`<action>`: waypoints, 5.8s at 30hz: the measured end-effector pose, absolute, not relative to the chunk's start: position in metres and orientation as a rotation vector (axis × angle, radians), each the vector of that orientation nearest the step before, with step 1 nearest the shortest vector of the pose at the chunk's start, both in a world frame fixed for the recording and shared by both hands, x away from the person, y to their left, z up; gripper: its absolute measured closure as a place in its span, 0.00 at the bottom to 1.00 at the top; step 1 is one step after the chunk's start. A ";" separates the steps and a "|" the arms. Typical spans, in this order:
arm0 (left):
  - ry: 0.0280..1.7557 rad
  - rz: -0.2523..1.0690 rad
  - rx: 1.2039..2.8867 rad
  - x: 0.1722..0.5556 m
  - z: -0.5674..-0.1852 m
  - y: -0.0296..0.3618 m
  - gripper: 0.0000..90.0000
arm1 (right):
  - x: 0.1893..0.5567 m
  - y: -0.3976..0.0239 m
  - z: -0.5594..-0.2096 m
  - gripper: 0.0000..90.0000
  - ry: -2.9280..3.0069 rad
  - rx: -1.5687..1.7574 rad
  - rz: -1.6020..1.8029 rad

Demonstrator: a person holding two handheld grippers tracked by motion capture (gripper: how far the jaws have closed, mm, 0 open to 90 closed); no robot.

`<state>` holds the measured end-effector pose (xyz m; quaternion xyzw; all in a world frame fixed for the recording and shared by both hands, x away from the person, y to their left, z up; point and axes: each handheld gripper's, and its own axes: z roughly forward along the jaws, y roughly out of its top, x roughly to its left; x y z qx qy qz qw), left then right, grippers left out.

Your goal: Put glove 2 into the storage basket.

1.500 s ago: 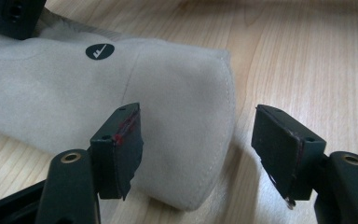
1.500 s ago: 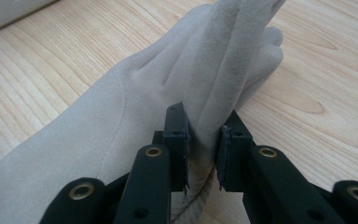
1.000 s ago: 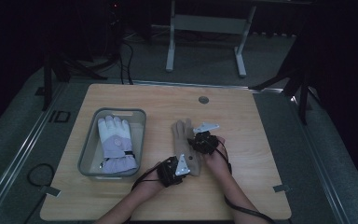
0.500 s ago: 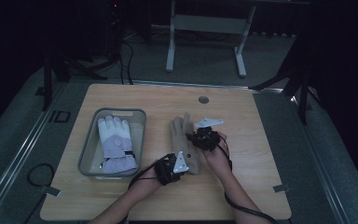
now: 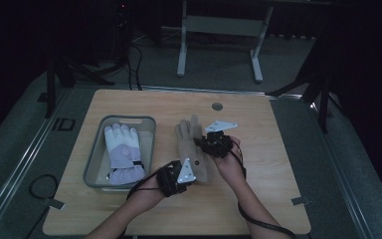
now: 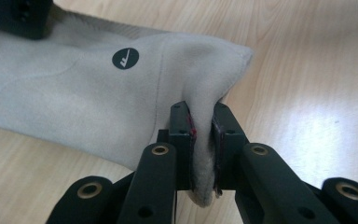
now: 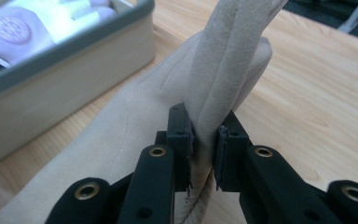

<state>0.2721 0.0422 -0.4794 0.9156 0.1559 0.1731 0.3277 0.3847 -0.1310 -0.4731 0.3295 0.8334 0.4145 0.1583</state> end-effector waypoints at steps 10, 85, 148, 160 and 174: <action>0.423 0.485 2.401 0.270 -0.461 0.057 0.90 | 0.379 -0.116 -0.446 0.88 2.351 0.881 1.218; 0.816 0.398 2.415 0.263 -0.482 0.213 0.88 | 0.415 0.083 -0.485 0.57 2.647 0.778 1.189; 0.626 0.230 2.139 0.253 -0.500 0.094 0.15 | 0.357 -0.121 -0.500 0.16 2.588 0.730 1.240; 0.558 0.167 2.172 0.249 -0.516 0.075 0.15 | 0.347 -0.151 -0.522 0.16 2.589 0.790 1.237; 0.508 0.119 2.211 0.251 -0.538 0.056 0.15 | 0.336 -0.178 -0.542 0.16 2.578 0.847 1.226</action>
